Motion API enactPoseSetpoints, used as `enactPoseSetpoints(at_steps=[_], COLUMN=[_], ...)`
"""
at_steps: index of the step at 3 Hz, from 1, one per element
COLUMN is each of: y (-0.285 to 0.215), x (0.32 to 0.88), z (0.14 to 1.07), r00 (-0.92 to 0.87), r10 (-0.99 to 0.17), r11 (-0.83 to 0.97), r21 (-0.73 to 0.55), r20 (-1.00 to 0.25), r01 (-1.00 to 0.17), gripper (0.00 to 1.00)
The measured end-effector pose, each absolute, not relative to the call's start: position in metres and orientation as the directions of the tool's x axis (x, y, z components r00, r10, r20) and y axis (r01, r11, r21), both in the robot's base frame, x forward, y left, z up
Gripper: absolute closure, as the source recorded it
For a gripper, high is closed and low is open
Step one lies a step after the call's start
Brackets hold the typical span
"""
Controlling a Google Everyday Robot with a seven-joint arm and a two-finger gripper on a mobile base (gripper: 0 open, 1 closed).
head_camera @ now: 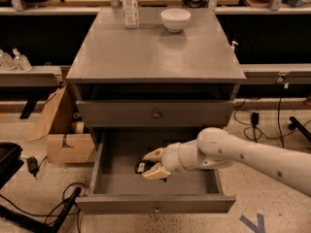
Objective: Pick rxbar chocolate from middle drawer and place on counter
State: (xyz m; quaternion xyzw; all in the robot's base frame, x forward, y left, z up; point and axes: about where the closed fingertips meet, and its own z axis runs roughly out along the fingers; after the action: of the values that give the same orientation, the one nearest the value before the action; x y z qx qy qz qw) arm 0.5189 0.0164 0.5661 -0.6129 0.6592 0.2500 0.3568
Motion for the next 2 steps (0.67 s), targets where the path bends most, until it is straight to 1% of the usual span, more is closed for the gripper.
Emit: enactPoseSetpoints(at_steps=[1,2], y=[-0.037,-0.077], x=[0.53,0.586], z=[0.642,0.72], r00=[-0.023,-0.036], r10=[-0.588,-0.552], r11=[0.198,0.308], r21=[-0.117,-0.164], r20=[-0.808,-0.833], r01=[-0.973,-0.937], gripper=[1.0,1.0])
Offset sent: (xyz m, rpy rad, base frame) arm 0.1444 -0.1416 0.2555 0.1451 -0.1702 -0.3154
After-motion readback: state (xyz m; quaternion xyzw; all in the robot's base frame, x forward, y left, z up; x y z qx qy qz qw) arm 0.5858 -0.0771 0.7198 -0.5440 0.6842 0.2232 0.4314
